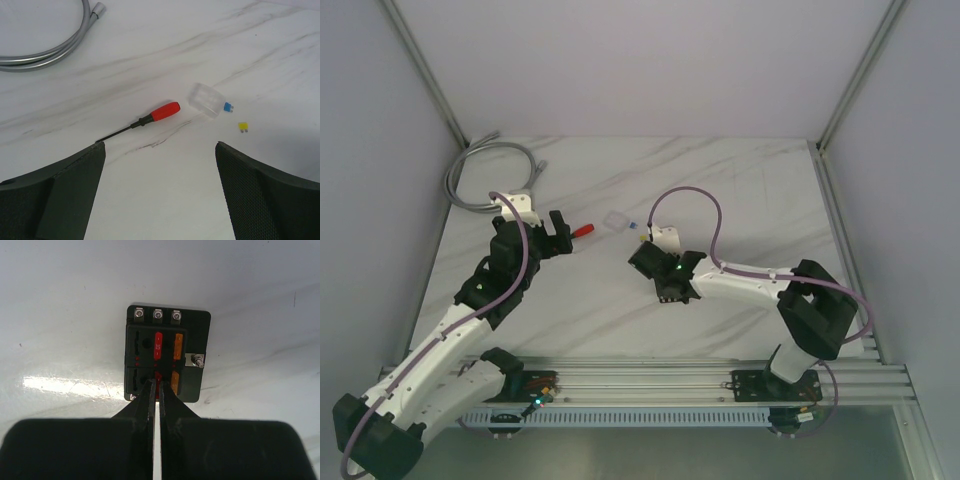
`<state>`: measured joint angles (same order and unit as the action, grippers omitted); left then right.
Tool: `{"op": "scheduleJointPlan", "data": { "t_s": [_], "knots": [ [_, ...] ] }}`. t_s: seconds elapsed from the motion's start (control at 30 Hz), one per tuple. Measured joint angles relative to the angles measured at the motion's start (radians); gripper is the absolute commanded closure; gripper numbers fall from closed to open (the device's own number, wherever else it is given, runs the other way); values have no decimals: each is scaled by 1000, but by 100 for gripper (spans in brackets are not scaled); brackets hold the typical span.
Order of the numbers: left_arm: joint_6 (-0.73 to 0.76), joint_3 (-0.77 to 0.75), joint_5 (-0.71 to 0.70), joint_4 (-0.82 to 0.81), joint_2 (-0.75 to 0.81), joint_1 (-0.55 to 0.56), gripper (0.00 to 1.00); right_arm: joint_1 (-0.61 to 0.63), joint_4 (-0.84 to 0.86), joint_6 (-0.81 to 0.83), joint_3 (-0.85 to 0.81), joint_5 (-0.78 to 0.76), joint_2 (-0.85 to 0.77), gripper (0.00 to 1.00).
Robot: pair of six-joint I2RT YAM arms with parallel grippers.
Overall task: Snap on the fuse box
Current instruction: Install the fuse at the fuse box base.
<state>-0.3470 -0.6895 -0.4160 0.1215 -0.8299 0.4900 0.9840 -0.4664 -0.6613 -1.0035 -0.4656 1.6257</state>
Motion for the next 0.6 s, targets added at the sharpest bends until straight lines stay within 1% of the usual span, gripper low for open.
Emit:
{"op": "scheduleJointPlan", "data": {
  "t_s": [0.6],
  "knots": [
    [-3,0,0,0,1,0,0,0,1,17,-18,-3,23,100]
  ]
}}
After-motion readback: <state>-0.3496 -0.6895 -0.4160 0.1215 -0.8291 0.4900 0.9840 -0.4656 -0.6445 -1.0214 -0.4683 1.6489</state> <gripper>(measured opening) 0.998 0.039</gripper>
